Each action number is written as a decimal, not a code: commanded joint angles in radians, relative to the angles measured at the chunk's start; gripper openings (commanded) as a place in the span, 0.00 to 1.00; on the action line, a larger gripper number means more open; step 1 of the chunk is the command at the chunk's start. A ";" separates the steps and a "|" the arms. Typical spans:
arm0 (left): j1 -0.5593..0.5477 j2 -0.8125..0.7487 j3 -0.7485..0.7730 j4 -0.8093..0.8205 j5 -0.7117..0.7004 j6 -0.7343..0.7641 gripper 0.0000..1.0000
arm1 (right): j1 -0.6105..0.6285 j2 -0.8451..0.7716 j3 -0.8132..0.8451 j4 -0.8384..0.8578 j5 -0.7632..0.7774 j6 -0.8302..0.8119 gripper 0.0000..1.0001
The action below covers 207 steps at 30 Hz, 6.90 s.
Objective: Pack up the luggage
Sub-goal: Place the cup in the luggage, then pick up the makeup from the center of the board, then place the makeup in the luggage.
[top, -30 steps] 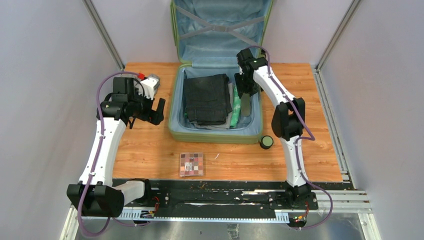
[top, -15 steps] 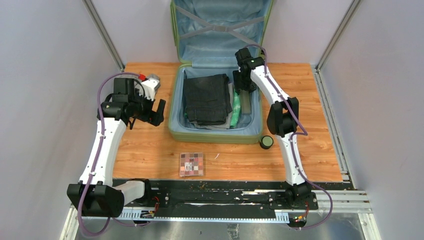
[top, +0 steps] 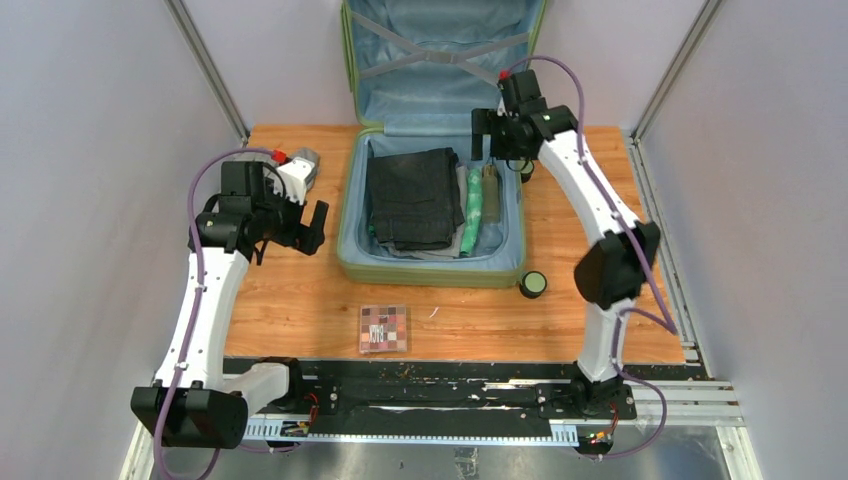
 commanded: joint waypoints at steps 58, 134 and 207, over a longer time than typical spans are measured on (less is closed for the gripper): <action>0.006 -0.264 -0.537 0.127 -0.014 0.586 1.00 | 0.941 -0.501 -1.465 1.032 -0.047 0.762 0.94; -0.315 -0.228 -0.874 0.139 0.125 1.174 0.83 | 0.933 -0.184 -1.465 1.436 -0.019 1.345 0.88; -0.260 -0.196 -0.313 0.000 0.025 0.399 1.00 | 0.046 -0.329 -0.808 0.263 -0.405 0.163 0.08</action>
